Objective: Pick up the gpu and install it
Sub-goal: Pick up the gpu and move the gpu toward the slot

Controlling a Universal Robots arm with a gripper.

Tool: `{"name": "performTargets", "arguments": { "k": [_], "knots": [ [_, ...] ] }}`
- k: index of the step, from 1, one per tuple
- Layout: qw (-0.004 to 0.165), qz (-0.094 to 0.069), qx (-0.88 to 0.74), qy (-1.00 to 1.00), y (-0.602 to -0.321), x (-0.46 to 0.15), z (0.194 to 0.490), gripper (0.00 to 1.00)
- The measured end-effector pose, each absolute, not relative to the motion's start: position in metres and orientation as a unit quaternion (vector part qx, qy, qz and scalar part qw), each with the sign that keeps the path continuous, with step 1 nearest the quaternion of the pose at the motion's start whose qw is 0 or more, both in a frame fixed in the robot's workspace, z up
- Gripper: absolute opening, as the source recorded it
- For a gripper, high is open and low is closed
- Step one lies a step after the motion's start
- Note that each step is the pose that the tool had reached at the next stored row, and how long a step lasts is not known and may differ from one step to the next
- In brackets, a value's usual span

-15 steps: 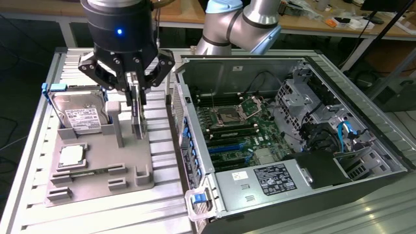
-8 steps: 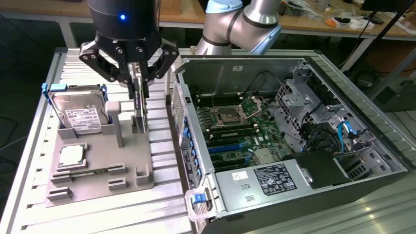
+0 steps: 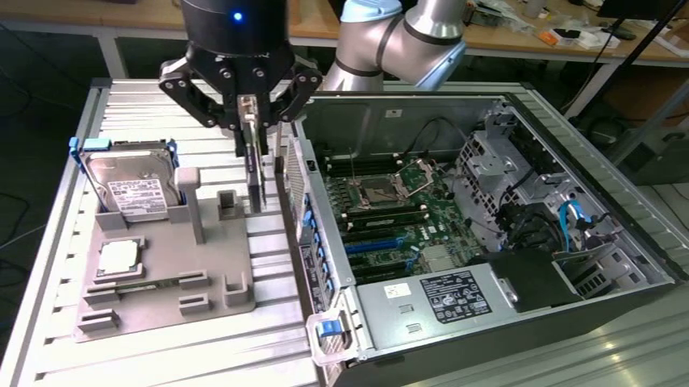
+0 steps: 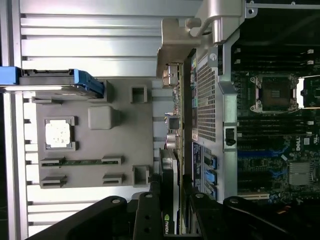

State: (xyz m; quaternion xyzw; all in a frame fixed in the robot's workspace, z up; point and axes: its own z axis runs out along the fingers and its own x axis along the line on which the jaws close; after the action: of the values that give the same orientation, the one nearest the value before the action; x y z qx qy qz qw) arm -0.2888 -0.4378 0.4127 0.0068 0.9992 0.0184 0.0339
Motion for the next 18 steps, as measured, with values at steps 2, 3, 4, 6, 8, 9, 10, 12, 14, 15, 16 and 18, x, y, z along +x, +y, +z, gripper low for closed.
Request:
{"name": "performTargets", "arguments": {
  "k": [2,3,4,6,8,9,10,12,14,15,16,18],
  "knots": [
    [0.034,0.018,0.007,0.999,-0.438,-0.281,0.413,0.27],
    [0.034,0.018,0.007,0.999,-0.438,-0.277,0.414,0.27],
    [0.034,0.018,0.007,0.999,-0.438,-0.274,0.414,0.27],
    [0.034,0.018,0.007,0.999,-0.438,-0.269,0.416,0.27],
    [0.034,0.018,0.007,0.999,-0.438,-0.267,0.421,0.27],
    [0.034,0.018,0.007,0.999,-0.438,-0.266,0.423,0.27],
    [0.034,0.018,0.007,0.999,-0.438,-0.264,0.425,0.27],
    [0.034,0.019,0.007,0.999,-0.438,-0.258,0.428,0.27],
    [0.033,0.018,0.007,0.999,-0.438,-0.252,0.429,0.27],
    [0.033,0.018,0.007,0.999,-0.438,-0.248,0.43,0.27],
    [0.033,0.018,0.007,0.999,-0.438,-0.245,0.431,0.27],
    [0.032,0.018,0.007,0.999,-0.438,-0.238,0.432,0.27]
  ]
}}
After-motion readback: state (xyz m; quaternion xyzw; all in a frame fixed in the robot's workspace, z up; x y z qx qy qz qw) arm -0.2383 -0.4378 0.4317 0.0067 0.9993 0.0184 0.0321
